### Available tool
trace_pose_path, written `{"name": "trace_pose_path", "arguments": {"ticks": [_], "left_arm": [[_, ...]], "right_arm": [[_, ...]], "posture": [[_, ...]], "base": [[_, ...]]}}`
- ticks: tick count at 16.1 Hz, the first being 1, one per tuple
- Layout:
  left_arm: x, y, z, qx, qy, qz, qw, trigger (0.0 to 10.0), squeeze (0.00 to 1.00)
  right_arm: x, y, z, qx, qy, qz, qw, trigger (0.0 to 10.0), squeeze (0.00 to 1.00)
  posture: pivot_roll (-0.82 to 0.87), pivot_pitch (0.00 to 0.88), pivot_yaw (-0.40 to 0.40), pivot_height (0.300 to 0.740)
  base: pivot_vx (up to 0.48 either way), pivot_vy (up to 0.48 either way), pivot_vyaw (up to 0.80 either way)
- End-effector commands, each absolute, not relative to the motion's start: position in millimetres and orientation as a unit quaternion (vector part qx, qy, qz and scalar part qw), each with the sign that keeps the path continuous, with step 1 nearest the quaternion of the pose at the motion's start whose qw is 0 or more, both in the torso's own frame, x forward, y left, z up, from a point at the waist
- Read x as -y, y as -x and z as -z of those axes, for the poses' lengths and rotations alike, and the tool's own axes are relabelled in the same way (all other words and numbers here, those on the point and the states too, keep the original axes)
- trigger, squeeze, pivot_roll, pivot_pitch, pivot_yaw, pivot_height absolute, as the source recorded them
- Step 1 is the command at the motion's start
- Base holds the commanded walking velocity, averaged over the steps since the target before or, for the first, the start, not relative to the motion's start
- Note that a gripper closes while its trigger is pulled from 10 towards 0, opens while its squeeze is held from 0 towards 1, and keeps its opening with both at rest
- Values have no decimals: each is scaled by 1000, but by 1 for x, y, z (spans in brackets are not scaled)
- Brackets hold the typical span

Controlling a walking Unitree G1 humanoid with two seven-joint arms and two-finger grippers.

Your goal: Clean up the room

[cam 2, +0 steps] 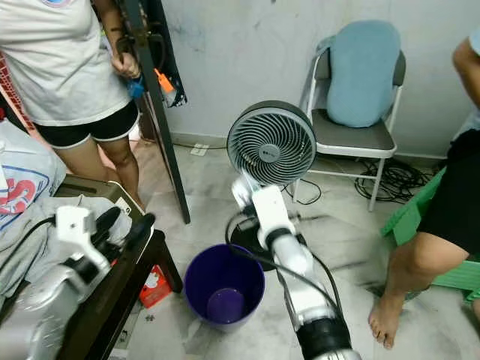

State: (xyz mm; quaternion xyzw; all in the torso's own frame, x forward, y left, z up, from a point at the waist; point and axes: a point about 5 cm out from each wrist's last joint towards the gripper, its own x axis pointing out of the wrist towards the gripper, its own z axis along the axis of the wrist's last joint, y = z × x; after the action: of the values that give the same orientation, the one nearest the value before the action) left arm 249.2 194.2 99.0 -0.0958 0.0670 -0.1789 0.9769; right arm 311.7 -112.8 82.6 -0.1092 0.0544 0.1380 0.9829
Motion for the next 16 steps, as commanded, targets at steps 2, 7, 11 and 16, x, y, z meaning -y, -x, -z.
{"name": "trace_pose_path", "arguments": {"ticks": [2,7,11,16], "left_arm": [[-201,-235,-100,-82,86,201,972,10000,0],[-206,-209,-107,-111,71,232,964,10000,0],[-216,-196,-113,-135,54,244,959,10000,0],[-223,-186,-126,-146,45,243,958,10000,0]], "right_arm": [[119,-309,-86,-55,117,-123,984,10000,0],[119,-306,-68,-105,97,-93,985,10000,0],[105,-316,-58,-139,80,-88,983,10000,0],[93,-330,-52,-181,56,-62,980,10000,0]], "posture": [[-40,118,53,740],[0,209,91,740],[50,249,129,740],[119,288,163,740]], "base": [[0,0,0],[0,0,0],[0,0,0],[0,0,0]]}}
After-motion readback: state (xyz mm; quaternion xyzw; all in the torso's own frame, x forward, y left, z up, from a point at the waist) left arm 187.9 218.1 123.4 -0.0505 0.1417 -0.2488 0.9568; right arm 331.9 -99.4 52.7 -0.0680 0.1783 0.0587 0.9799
